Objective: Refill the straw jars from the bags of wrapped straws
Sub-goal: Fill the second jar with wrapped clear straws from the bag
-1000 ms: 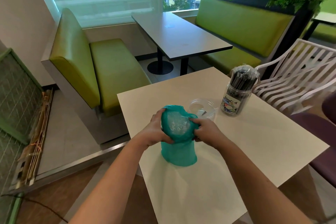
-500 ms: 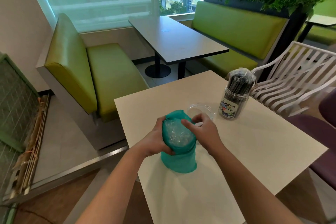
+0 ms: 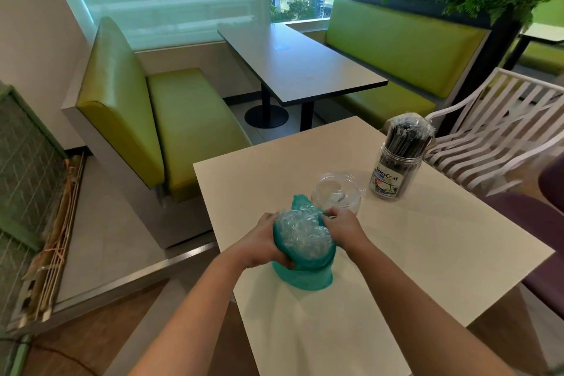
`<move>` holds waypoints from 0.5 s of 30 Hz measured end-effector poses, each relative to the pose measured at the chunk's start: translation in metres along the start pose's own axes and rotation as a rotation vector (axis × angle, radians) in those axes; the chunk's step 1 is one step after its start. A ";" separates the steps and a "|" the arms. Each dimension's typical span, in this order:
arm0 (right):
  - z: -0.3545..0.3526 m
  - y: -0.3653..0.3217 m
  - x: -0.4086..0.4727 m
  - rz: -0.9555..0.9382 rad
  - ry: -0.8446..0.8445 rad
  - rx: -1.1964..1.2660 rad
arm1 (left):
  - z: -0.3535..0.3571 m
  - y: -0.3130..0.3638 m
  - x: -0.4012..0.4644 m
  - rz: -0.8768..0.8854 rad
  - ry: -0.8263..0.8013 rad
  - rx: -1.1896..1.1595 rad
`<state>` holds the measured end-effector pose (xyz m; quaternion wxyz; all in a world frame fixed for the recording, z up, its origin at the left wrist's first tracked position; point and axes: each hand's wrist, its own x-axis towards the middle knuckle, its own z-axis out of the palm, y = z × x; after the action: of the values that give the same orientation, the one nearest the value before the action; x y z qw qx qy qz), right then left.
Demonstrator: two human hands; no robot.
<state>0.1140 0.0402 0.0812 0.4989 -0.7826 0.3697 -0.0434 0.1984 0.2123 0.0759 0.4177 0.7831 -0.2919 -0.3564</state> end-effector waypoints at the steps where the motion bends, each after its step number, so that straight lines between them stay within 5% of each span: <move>1: 0.001 0.004 -0.001 0.021 -0.006 0.034 | 0.001 -0.002 0.000 -0.002 0.007 0.020; 7: -0.005 0.004 -0.020 -0.312 0.214 0.213 | 0.004 -0.009 0.002 0.053 0.173 0.133; 15: -0.010 0.008 -0.021 -0.171 -0.155 0.355 | 0.001 -0.004 0.007 0.239 0.181 0.228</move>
<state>0.0902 0.0441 0.0864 0.6504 -0.7119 0.2490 -0.0899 0.2018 0.2085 0.0699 0.3903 0.8141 -0.3824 -0.1968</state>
